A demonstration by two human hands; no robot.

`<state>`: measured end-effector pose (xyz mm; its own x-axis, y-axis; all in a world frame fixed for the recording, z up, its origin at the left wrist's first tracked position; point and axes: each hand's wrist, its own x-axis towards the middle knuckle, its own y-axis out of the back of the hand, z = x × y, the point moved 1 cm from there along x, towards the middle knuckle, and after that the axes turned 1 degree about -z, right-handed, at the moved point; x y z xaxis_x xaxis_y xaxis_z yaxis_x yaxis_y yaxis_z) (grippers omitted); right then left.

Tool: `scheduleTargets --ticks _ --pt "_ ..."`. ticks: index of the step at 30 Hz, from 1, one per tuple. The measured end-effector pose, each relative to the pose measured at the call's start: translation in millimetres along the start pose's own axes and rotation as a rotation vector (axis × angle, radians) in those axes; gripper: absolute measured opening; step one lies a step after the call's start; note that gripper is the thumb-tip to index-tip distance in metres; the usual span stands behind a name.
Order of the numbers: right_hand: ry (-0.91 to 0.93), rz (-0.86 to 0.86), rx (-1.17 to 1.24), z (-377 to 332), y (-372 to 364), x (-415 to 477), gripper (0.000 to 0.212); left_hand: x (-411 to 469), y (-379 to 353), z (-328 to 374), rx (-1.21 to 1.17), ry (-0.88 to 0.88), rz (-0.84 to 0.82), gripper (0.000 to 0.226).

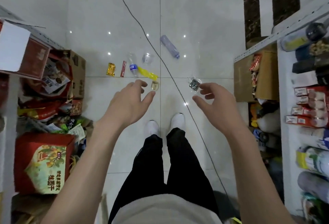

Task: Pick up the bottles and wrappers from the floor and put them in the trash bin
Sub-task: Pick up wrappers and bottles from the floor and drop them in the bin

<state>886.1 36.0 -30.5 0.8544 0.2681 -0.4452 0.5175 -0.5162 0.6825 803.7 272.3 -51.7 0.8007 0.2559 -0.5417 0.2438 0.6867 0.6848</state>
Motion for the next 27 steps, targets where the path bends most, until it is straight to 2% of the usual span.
scheduleTargets --ticks 3,7,16,22,27 --pt "-0.018 0.005 0.028 40 -32 54 0.038 58 -37 -8 -0.068 -0.008 0.060 0.044" --pt "-0.019 0.005 -0.009 112 -90 136 0.039 151 -111 -41 -0.016 -0.009 0.044 0.044" --pt "0.039 0.010 -0.162 294 -246 308 0.039 354 -299 -178 0.074 -0.005 0.040 0.050" --pt "0.075 -0.022 -0.239 384 -334 377 0.043 451 -410 -260 0.170 0.045 0.011 0.053" --pt "0.110 -0.037 -0.291 426 -371 406 0.044 502 -468 -285 0.279 0.078 0.097 0.062"
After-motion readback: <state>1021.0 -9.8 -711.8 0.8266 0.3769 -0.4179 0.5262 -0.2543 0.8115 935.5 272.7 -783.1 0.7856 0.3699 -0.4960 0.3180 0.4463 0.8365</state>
